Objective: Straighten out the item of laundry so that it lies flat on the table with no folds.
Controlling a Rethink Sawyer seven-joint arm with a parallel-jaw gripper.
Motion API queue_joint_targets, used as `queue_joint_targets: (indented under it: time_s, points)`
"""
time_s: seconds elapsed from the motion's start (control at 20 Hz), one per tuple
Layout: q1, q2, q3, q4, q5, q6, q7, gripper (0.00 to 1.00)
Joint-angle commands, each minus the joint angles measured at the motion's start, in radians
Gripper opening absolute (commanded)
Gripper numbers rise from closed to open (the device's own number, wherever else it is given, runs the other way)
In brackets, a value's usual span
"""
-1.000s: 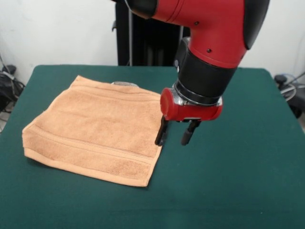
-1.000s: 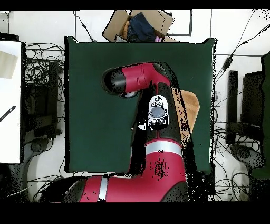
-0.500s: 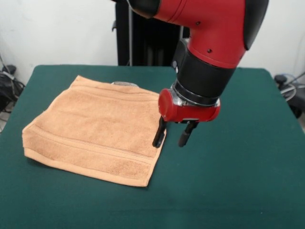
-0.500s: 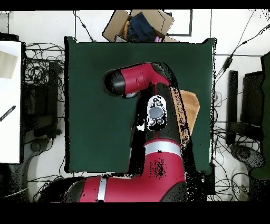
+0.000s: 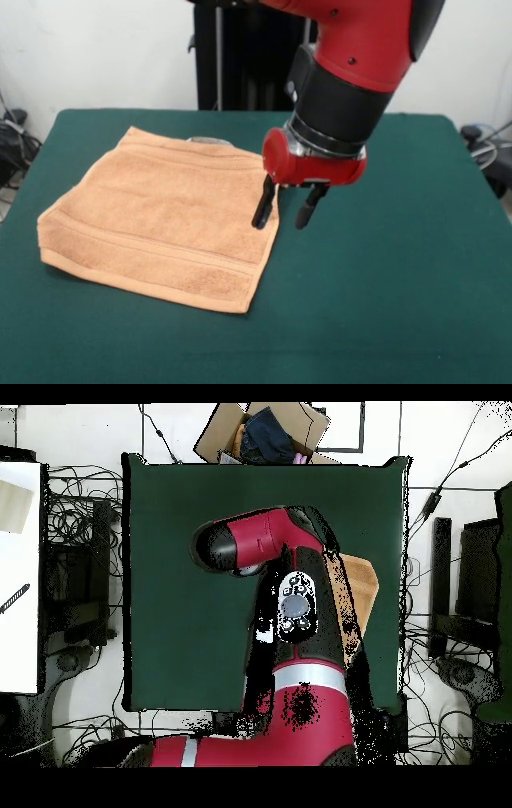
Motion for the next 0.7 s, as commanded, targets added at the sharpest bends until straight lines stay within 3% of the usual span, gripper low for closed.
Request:
queue_joint_targets:
  time_s: [0.05, 0.7]
  points:
    - [-0.011, -0.046, 0.007, 0.177, -0.05, -0.035, -0.005, 1.0]
    - [-0.013, -0.083, -0.003, 0.227, -0.057, -0.005, -0.009, 1.0]
